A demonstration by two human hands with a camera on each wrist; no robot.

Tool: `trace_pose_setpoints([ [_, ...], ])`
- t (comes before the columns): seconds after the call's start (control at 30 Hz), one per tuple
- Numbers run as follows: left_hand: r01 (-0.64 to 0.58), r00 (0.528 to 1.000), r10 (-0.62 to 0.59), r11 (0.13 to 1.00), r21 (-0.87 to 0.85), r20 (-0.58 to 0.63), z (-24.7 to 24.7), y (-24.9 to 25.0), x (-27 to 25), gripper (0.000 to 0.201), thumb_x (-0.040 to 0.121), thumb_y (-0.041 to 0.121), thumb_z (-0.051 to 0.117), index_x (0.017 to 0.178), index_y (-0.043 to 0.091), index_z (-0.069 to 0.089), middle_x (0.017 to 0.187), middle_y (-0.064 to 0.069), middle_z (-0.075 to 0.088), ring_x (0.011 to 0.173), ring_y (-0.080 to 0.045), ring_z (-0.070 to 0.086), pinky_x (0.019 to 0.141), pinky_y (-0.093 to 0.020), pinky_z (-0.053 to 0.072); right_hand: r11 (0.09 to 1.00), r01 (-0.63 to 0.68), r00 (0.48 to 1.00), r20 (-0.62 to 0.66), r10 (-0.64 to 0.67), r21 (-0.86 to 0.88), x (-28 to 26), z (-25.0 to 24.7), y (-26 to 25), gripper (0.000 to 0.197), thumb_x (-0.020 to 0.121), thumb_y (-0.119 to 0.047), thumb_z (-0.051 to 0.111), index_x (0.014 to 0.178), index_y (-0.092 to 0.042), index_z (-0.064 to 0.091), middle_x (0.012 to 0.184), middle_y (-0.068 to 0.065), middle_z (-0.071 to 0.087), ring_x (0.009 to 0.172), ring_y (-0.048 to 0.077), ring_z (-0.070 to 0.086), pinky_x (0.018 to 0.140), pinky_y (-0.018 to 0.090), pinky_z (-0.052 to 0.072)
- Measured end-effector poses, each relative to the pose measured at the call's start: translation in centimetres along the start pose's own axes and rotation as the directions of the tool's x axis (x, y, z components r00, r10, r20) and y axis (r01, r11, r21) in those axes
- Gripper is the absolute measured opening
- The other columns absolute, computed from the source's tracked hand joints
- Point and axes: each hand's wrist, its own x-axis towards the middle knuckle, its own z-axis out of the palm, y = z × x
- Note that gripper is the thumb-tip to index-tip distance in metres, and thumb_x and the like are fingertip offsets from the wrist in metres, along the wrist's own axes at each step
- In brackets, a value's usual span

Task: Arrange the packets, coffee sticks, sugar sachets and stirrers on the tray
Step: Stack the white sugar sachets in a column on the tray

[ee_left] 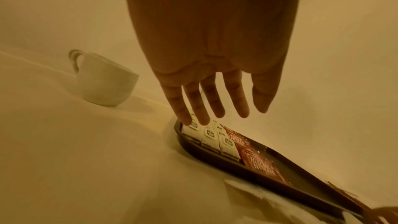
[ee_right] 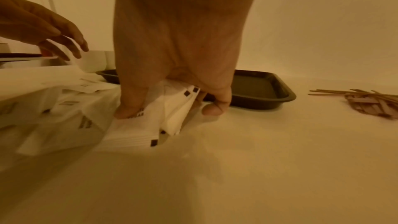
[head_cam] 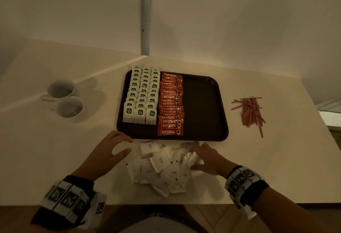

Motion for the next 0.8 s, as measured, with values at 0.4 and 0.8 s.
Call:
trace_pose_setpoints([
  [0.4,-0.105,0.994,0.099,0.978,-0.182,-0.044,-3.6,5.6,4.2,0.028,0.078,0.052,0.058,0.099,0.037,0.065,0.107,0.020,0.058,0.103,0.001,0.056,0.086,-0.009,0.042,0.998,-0.021,0.960,0.281,0.005,0.052,-2.1,-7.4,1.1,0.043,0.082,-0.033,0.069,0.120,-0.023,0.054,0.120,-0.003,0.059,0.108,0.015,0.055,0.096,0.031,0.044],
  [0.8,0.258,0.948,0.017,0.540,-0.801,0.317,-2.4,16.6,14.0,0.041,0.090,0.031,0.060,0.129,0.036,0.051,0.138,0.002,0.054,0.118,-0.009,0.057,0.093,-0.028,0.051,0.898,0.298,0.953,-0.045,-0.300,0.324,-2.0,-23.0,-7.1,0.025,0.084,-0.026,0.067,0.098,-0.041,0.053,0.098,-0.017,0.063,0.092,-0.001,0.060,0.077,0.015,0.050],
])
